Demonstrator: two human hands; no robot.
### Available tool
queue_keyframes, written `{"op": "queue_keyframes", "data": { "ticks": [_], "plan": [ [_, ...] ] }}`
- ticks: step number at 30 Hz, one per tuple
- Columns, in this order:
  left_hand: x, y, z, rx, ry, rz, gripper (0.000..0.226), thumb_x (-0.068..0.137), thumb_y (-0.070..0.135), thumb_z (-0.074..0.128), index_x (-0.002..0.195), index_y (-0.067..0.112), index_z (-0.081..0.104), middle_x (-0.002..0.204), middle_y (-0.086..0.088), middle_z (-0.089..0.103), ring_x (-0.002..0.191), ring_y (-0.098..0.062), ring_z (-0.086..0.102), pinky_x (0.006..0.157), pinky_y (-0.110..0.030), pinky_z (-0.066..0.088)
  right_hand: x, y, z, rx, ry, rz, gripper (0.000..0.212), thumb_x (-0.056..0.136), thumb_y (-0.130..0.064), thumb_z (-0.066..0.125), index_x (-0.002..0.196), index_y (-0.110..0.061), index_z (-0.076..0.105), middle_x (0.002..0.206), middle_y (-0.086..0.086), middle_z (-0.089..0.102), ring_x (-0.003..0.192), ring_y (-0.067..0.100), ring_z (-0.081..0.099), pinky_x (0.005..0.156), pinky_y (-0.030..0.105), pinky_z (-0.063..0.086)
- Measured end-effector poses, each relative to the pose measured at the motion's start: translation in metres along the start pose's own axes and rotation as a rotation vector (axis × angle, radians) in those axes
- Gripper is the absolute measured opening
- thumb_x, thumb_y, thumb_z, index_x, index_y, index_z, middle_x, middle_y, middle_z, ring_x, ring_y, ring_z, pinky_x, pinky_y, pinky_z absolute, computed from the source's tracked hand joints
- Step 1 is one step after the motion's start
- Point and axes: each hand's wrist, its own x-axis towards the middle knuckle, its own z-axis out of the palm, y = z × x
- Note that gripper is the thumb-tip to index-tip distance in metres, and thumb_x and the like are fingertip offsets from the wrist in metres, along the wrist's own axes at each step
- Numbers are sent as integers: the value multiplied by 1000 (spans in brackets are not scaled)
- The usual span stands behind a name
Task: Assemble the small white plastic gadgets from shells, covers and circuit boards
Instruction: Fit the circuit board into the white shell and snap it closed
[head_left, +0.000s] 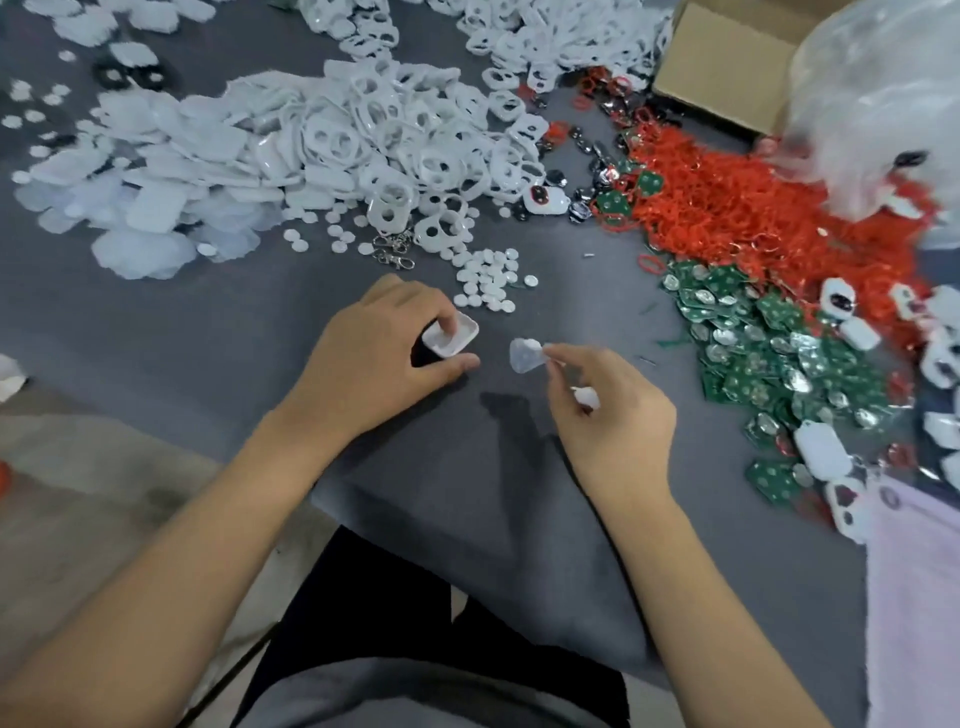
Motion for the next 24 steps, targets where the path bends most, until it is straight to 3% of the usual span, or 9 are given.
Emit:
{"op": "queue_keyframes", "data": {
  "ticks": [3,8,10,13,17,22,24],
  "plan": [
    [3,36,24,-102,3,16,34,86,52,74,96,22,60,101,12,67,102,-14,50,79,-36,49,-24,23,-34,9,-12,79,20,89,-10,75,102,-25,79,90,-14,73,80,-2,60,69,13,45],
    [3,69,46,-12,-129,120,32,88,45,74,106,19,70,127,5,64,121,-25,50,103,-45,41,-47,41,-61,-63,17,135,18,90,-13,79,102,-26,80,89,-13,74,79,-1,61,67,21,47],
    [4,71,46,-69,-83,145,23,92,36,75,110,21,73,135,3,60,126,-23,45,112,-35,35,-50,40,-63,-81,52,130,17,91,-13,77,103,-24,80,88,-11,73,77,-2,58,65,21,45],
    [8,76,44,-273,-80,160,16,98,31,69,114,28,74,126,10,64,121,-15,47,109,-19,29,-50,38,-63,-71,91,92,16,92,-11,75,104,-21,79,85,-9,73,75,1,59,62,25,47],
    [12,90,49,-360,-220,177,29,97,49,61,122,35,71,101,29,70,101,-5,57,98,-24,39,-52,38,-66,-25,54,75,19,93,-10,73,107,-20,79,88,-6,74,77,10,68,64,34,53],
    [19,97,50,-337,-272,210,18,96,41,72,111,34,78,95,21,73,90,-7,59,93,-40,45,-53,40,-67,-5,28,54,19,93,-11,69,107,-18,80,84,-1,73,73,18,70,61,42,55],
    [21,96,49,-350,-293,197,12,95,38,74,105,33,79,92,19,73,89,-8,59,91,-36,45,-53,41,-66,-8,20,49,19,93,-12,69,107,-18,80,84,-2,73,73,17,69,61,41,54]
  ]
}}
